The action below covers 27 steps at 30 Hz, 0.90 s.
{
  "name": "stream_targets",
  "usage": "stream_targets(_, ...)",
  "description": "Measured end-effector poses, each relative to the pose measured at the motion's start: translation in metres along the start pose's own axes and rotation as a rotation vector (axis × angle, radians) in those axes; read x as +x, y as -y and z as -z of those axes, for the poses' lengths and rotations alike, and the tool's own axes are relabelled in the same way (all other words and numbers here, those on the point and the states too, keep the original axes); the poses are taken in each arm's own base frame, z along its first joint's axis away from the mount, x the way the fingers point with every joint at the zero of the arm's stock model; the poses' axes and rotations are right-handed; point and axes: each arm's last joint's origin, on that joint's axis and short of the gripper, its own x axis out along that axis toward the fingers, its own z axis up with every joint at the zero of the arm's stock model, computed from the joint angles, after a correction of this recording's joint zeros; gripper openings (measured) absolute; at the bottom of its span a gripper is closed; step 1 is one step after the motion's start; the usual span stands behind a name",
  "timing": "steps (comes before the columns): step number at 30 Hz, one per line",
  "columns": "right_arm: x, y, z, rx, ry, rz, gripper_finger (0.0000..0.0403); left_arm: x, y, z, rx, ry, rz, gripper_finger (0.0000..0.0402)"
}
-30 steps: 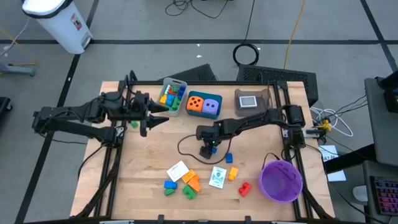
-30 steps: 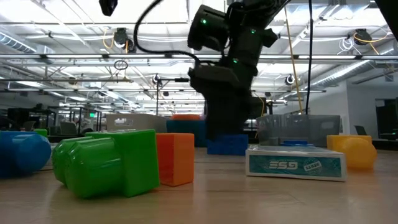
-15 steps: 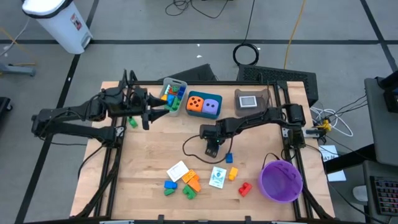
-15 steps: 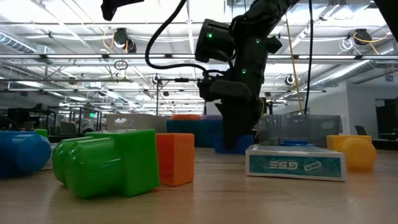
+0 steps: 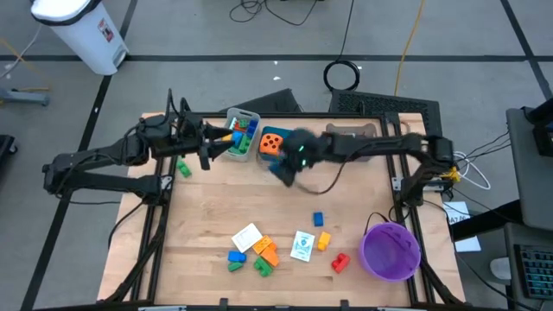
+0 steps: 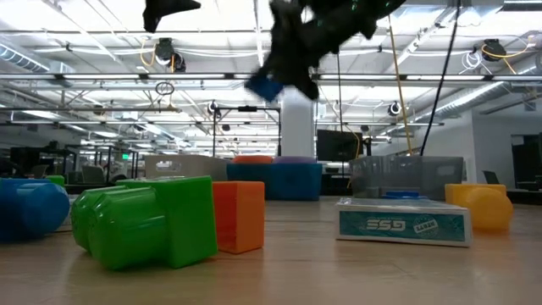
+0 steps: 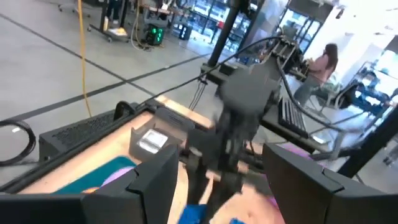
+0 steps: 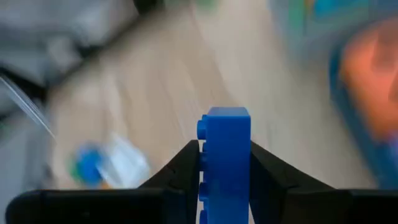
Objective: Pick & Place Toys
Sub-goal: Put the blue game piece into the gray bin
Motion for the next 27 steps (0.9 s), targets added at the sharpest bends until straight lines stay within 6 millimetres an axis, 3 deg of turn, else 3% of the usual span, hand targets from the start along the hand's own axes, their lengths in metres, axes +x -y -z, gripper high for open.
stream_targets(6,-0.072,-0.007,-0.050,-0.002,0.429,-0.075,0.0111,0.022,-0.001,-0.002,-0.052,0.027,0.076,0.0241)
stream_targets(13,-0.125,-0.022,-0.072,-0.053,0.761,-0.133,0.0090,0.060,-0.005,0.006,-0.107,0.038,0.165,0.0241)
stream_targets(17,-0.131,-0.024,-0.073,-0.055,0.788,-0.148,0.0092,0.078,-0.009,0.007,-0.100,0.080,0.212,0.0241)
stream_targets(22,-0.126,-0.029,-0.070,-0.028,0.764,-0.171,0.0105,0.097,-0.015,0.013,-0.109,0.096,0.259,0.0241)
stream_targets(27,-0.119,-0.035,-0.067,-0.036,0.737,-0.188,0.0092,0.111,-0.020,0.022,-0.131,0.080,0.255,0.0241)
